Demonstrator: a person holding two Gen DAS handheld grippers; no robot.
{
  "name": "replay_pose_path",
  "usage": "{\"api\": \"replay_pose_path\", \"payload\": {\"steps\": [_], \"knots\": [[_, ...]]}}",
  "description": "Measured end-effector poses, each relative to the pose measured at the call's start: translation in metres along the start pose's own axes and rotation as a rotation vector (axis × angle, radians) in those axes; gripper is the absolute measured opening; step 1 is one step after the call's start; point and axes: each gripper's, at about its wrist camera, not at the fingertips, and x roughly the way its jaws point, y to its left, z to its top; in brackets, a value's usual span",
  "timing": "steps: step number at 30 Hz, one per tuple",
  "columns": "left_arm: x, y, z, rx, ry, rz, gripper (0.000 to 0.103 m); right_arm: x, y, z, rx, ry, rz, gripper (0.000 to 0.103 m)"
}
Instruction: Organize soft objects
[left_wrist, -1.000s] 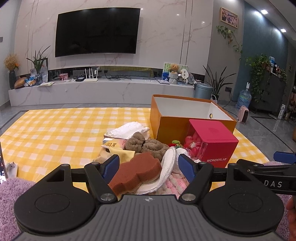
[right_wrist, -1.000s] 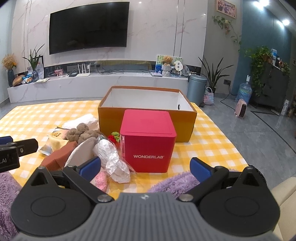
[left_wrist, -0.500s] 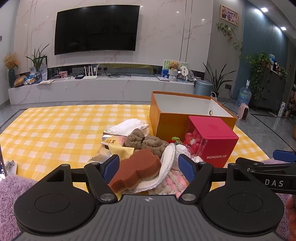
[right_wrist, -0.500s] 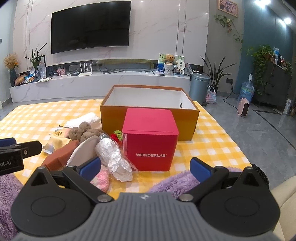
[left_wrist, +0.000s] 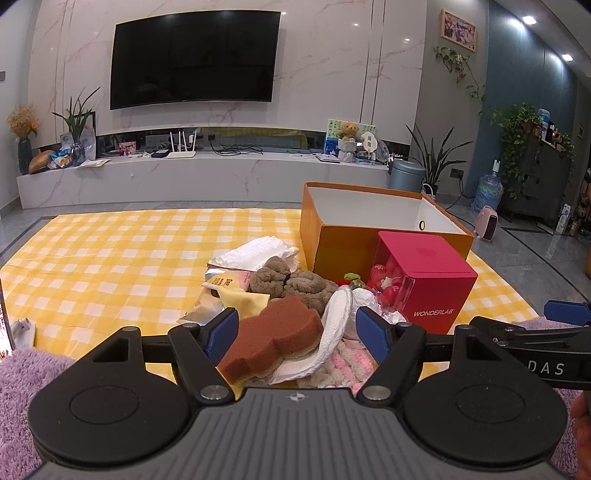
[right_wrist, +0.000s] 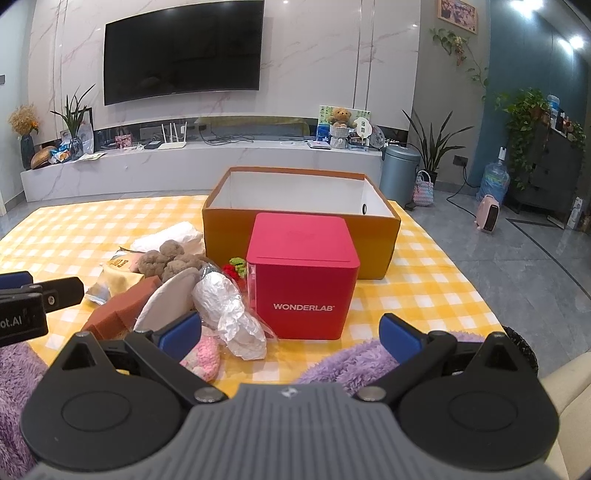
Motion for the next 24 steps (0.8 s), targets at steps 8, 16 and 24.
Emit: {"api": "replay_pose_path", "payload": {"steps": [8,16,24], "knots": [[0.0,0.001,-0.001,-0.003,0.007,0.002,0.086,0.0,0.001,-0.001,-0.004,0.002,0.006,0.1],[0.001,0.004,-0.003,-0.007,0.019,-0.006,0.086,0.003,0.002,-0.001,-0.008,0.013,0.042,0.1],[0.01,0.011,-0.009,0.01,0.106,-0.057,0.076,0.012,0.0,-0.001,0.001,0.031,0.122,0.1]]}}
